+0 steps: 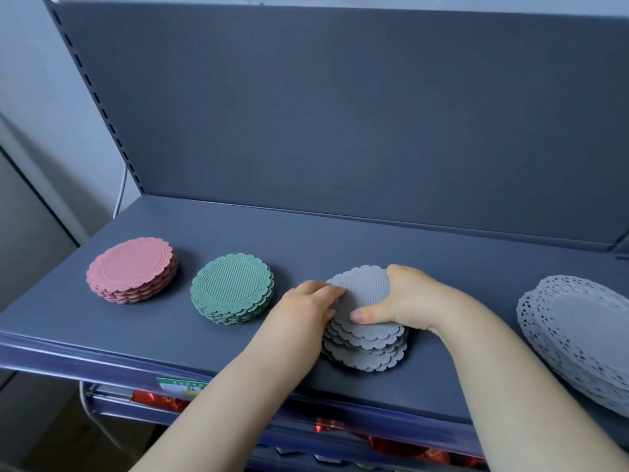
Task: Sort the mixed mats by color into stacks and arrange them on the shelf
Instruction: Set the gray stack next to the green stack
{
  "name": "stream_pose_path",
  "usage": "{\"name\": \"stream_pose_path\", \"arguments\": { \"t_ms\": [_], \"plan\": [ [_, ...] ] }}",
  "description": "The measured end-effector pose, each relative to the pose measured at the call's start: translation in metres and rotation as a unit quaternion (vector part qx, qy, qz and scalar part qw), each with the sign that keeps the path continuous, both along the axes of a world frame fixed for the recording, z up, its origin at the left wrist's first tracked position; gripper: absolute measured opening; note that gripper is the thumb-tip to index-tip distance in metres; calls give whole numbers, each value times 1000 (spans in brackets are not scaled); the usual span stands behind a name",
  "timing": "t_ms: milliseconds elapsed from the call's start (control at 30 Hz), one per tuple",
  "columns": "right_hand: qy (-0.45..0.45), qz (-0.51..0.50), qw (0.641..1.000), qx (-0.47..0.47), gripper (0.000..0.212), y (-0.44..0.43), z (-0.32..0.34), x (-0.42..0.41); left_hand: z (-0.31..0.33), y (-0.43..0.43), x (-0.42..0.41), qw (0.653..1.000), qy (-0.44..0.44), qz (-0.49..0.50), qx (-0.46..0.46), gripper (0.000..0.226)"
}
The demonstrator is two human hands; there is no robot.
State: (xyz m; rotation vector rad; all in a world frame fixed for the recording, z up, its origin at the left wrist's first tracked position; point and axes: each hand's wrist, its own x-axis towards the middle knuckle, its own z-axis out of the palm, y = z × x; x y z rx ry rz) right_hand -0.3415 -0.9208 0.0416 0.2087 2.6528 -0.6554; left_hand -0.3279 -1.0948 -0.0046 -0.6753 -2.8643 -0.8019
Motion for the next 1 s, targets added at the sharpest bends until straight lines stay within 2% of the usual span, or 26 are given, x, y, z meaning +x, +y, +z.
{"name": "stream_pose_path", "arguments": {
  "t_ms": [133,300,400,500,567,633,700,767,867,1000],
  "plan": [
    [3,3,1000,7,91,-2,2,-1,0,1,0,1000,1,5,3,39],
    [3,-34,995,-91,95,1,-3,2,-1,-1,-5,1000,2,21,-4,43],
    [21,-49,988,-144,79,2,-6,4,-2,-4,-8,1000,1,28,2,48],
    [31,-73,964,-253,56,5,-13,9,-2,-8,-7,999,-19,41,22,54],
    [51,-86,937,-334,44,6,-16,15,-1,-11,-6,995,-45,56,70,60],
    [106,-90,915,-378,44,5,-16,20,5,-12,-6,973,-108,58,195,63],
    [195,-79,904,-371,45,3,-9,22,15,-11,-7,925,-150,41,347,62],
    [283,-64,892,-347,45,-1,0,24,26,-10,-7,903,-126,25,410,63],
    [342,-51,876,-336,49,-3,4,29,34,-10,-5,914,-88,-9,395,69],
    [295,17,913,-281,58,-7,-13,39,24,-9,1,941,-135,-29,308,76]
  ]
}}
